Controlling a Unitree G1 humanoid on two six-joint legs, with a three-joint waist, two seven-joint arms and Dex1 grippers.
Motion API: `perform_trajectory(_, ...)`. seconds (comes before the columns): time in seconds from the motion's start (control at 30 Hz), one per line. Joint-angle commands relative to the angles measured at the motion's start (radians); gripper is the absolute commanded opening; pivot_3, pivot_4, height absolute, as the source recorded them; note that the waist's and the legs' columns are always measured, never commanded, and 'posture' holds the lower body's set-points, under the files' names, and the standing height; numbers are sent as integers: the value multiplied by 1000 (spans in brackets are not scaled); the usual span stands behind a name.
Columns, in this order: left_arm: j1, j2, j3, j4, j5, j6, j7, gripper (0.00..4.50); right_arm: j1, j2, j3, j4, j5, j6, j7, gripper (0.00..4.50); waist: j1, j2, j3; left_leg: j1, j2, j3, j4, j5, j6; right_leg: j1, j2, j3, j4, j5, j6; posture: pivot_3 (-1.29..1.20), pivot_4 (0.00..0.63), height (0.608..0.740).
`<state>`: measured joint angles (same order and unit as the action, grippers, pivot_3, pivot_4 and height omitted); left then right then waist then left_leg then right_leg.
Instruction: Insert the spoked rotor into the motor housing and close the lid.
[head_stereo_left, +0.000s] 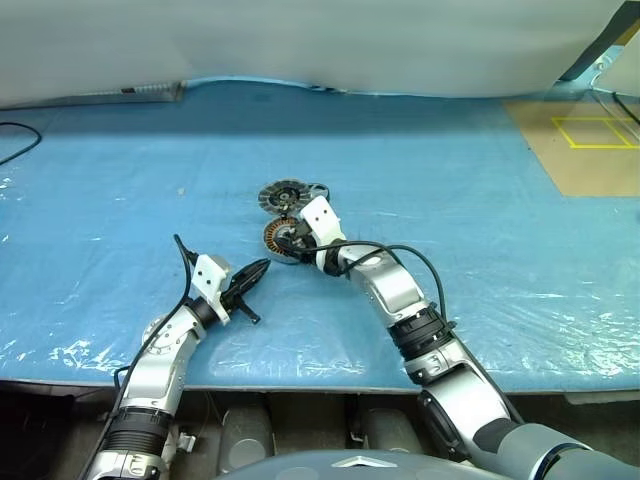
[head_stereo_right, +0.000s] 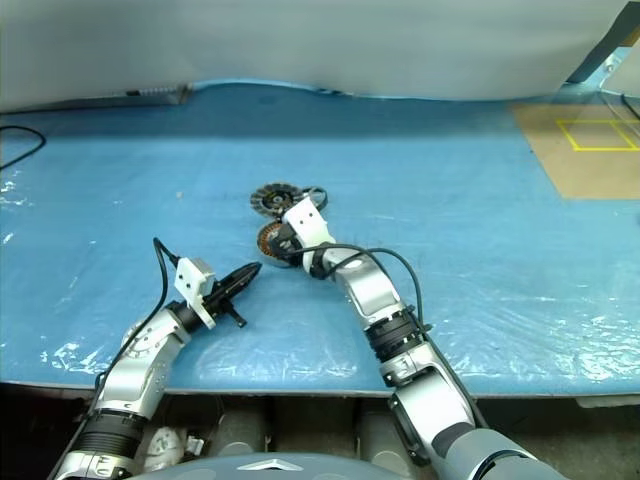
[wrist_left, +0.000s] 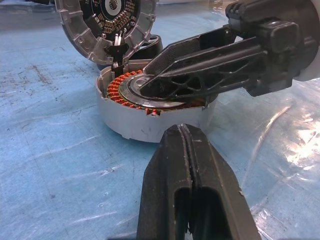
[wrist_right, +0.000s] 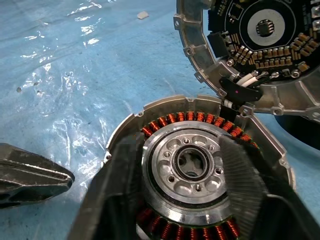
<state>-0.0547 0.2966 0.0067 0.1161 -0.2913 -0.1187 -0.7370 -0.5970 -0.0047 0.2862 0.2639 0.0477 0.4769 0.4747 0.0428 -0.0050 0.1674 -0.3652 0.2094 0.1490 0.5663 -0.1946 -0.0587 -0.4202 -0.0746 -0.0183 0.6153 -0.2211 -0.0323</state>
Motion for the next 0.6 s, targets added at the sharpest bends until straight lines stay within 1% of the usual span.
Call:
perform_trajectory(0.03, -5, 3, 6, -9, -2, -16, -2, 0, 12, -1, -27, -90, 31, 24, 8, 2954, 0, 0, 0, 0, 0, 0, 0, 0, 0, 0, 0, 0, 0, 0, 0, 0, 150, 740)
perform_trajectory(0.23, -8, 2, 9, 6, -3, -24, -5, 0, 21, -26, -80, -264, 93, 151, 19, 2954, 1, 0, 0, 0, 0, 0, 0, 0, 0, 0, 0, 0, 0, 0, 0, 0, 150, 740)
perform_trajectory(0.27, -9, 2, 9, 9, -3, -26, -6, 0, 23, -33, -77, -277, 88, 164, 12, 2591, 1, 0, 0, 0, 0, 0, 0, 0, 0, 0, 0, 0, 0, 0, 0, 0, 150, 740)
perform_trajectory(0.3, -10, 1, 8, 12, -4, -28, -8, 0, 25, -45, -67, -284, 73, 167, 6, 2383, 1, 0, 0, 0, 0, 0, 0, 0, 0, 0, 0, 0, 0, 0, 0, 0, 150, 740)
perform_trajectory(0.4, -15, -2, 6, 23, -5, -34, -12, 0, 25, -68, -33, -274, 28, 142, -17, 1343, 1, 0, 0, 0, 0, 0, 0, 0, 0, 0, 0, 0, 0, 0, 0, 0, 150, 740)
perform_trajectory(0.5, -21, -5, 4, 33, -2, -39, -11, 0, 15, -57, -23, -241, 21, 125, -31, 164, 0, 0, 0, 0, 0, 0, 0, 0, 0, 0, 0, 0, 0, 0, 0, 0, 150, 740)
perform_trajectory(0.53, -21, -5, 3, 34, -1, -41, -11, 0, 13, -56, -15, -229, 15, 118, -33, 39, 1, 0, 0, 0, 0, 0, 0, 0, 0, 0, 0, 0, 0, 0, 0, 0, 150, 740)
perform_trajectory(0.6, -22, -6, 3, 35, 0, -43, -10, 0, 8, -50, -1, -207, 5, 106, -34, 39, 0, 0, 0, 0, 0, 0, -1, 0, 0, 0, 0, 0, 0, 0, 0, 0, 150, 740)
